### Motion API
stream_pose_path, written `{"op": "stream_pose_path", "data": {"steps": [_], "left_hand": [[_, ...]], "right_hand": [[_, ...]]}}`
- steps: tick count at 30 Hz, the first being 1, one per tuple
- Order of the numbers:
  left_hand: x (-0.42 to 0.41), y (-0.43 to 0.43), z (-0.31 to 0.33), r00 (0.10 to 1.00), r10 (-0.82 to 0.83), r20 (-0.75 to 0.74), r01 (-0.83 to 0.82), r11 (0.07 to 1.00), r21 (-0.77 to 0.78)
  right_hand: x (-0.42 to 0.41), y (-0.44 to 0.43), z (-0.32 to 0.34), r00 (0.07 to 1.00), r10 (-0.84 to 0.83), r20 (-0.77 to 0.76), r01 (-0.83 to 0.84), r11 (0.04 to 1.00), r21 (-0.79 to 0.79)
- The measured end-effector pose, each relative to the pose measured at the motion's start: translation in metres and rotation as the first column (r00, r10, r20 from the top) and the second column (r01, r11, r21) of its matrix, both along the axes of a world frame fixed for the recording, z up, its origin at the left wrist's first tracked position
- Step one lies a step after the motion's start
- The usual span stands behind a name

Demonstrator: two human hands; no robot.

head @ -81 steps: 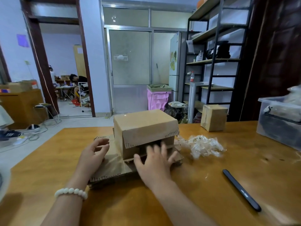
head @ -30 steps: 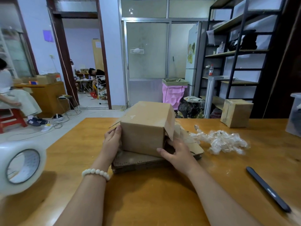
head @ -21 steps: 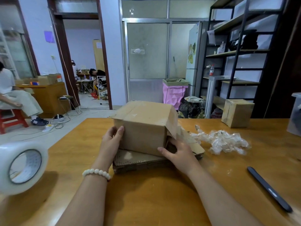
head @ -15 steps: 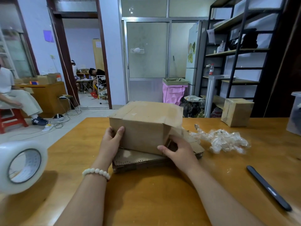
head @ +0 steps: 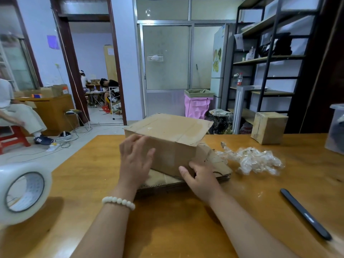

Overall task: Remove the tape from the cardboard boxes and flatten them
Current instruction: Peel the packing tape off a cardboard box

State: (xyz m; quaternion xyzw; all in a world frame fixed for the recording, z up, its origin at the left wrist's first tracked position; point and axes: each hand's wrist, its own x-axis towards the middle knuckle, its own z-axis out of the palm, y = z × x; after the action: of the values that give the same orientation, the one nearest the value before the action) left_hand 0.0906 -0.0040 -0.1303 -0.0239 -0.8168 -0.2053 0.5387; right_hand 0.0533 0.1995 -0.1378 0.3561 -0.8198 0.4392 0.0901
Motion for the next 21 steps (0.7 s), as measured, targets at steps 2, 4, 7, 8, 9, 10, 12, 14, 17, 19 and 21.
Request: {"op": "stream_pose_path", "data": {"steps": [2,4,7,8,9,10,12,14,17,19,21], "left_hand": [[-0.003,0.01,0.0,0.993,-0.082,0.091,0.092,0.989,-0.118],[-0.004,0.016,0.0,0.973,-0.126,0.192,0.148,0.983,-0.105],[0.0,0.014,0.001,0.955,-0.205,0.217,0.201,0.979,0.039],[0.001,0.012,0.002,0.948,-0.23,0.222,0.216,0.972,0.088],[0.003,0.011,0.002,0.935,-0.261,0.241,0.234,0.963,0.137],[0.006,0.012,0.003,0.917,-0.291,0.273,0.251,0.952,0.175],[0.007,0.014,0.0,0.9,-0.276,0.336,0.232,0.958,0.167],[0.005,0.018,0.0,0.916,-0.198,0.348,0.161,0.978,0.131],[0.006,0.022,0.007,0.948,-0.177,0.266,0.093,0.949,0.3],[0.009,0.019,0.011,0.977,-0.11,0.185,0.005,0.87,0.492],[0.011,0.013,0.013,0.989,0.076,0.127,-0.136,0.804,0.579]], "right_hand": [[0.007,0.0,0.003,0.987,0.161,0.026,-0.161,0.987,0.007],[0.01,0.0,0.005,0.962,0.266,0.066,-0.269,0.962,0.048],[-0.002,0.005,0.005,0.996,0.086,0.026,-0.081,0.987,-0.142],[-0.009,0.01,0.005,0.994,-0.112,0.001,0.11,0.974,-0.197],[-0.014,0.014,0.007,0.945,-0.328,-0.019,0.319,0.93,-0.183],[-0.019,0.019,0.008,0.879,-0.475,-0.022,0.473,0.878,-0.079],[-0.024,0.021,0.007,0.835,-0.55,-0.003,0.536,0.812,0.231],[-0.023,0.018,0.005,0.842,-0.539,-0.002,0.498,0.777,0.386],[-0.021,0.016,0.006,0.83,-0.544,-0.122,0.548,0.755,0.36],[-0.019,0.017,0.006,0.896,-0.428,-0.114,0.443,0.872,0.208],[-0.013,0.014,0.003,0.966,-0.251,-0.053,0.253,0.967,0.024]]}}
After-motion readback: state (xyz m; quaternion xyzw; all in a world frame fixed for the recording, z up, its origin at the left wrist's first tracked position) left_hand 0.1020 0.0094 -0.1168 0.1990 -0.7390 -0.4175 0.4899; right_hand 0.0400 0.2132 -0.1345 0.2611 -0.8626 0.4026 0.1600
